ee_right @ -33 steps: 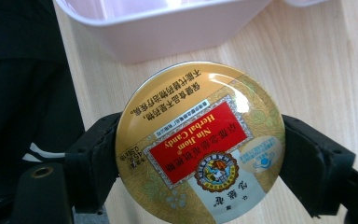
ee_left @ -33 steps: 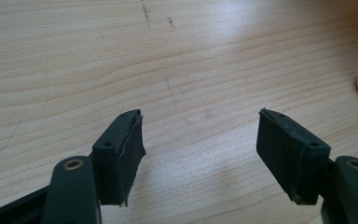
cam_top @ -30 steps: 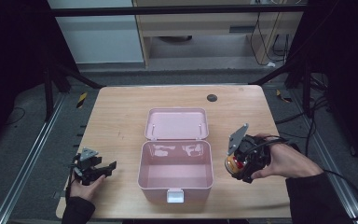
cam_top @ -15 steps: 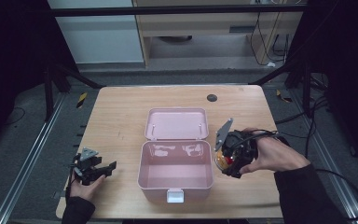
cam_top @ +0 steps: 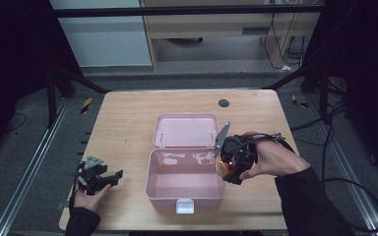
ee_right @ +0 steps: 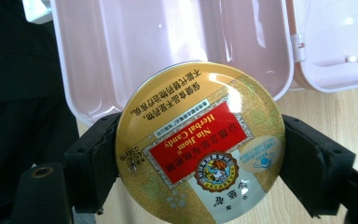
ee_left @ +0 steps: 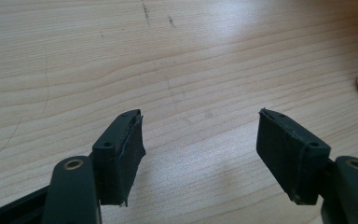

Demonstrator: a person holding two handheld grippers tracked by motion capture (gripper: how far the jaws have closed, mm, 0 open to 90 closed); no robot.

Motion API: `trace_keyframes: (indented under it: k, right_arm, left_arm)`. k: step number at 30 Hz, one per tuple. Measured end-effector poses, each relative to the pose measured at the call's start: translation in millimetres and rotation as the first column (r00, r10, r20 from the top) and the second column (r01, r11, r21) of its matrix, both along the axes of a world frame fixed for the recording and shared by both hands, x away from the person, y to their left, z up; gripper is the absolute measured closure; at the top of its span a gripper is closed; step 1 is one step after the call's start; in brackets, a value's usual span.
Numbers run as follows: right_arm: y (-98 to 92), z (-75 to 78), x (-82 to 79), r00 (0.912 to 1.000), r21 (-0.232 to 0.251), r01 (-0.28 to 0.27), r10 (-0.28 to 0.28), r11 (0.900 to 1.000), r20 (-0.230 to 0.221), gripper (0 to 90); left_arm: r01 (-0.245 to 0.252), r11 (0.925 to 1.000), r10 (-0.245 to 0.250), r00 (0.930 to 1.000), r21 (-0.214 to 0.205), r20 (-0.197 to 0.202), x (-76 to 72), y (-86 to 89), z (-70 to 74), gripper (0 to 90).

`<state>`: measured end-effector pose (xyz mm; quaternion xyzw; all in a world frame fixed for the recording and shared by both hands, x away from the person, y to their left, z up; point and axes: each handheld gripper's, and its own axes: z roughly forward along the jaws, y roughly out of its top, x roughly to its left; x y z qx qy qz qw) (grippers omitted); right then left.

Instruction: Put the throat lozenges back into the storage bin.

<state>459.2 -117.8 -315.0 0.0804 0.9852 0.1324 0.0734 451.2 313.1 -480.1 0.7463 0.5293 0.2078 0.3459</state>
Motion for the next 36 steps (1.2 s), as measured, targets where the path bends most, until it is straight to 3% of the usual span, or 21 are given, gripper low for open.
trace_keyframes:
  k: [8,36]
  right_arm:
    - [12.1,-1.0,3.2,1.0000,0.004,-0.007,0.007,1.0000,0.002,20.7]
    - [40.5,-27.3,11.0,0.9990,0.010,-0.041,0.041,0.9991,-0.017,20.7]
  left_arm:
    - [0.000,1.0000,0.000,1.0000,0.000,0.002,0.0,-0.4,0.1,30.9]
    - [0.002,1.0000,-0.002,1.0000,0.000,0.002,0.2,0.2,0.3,30.9]
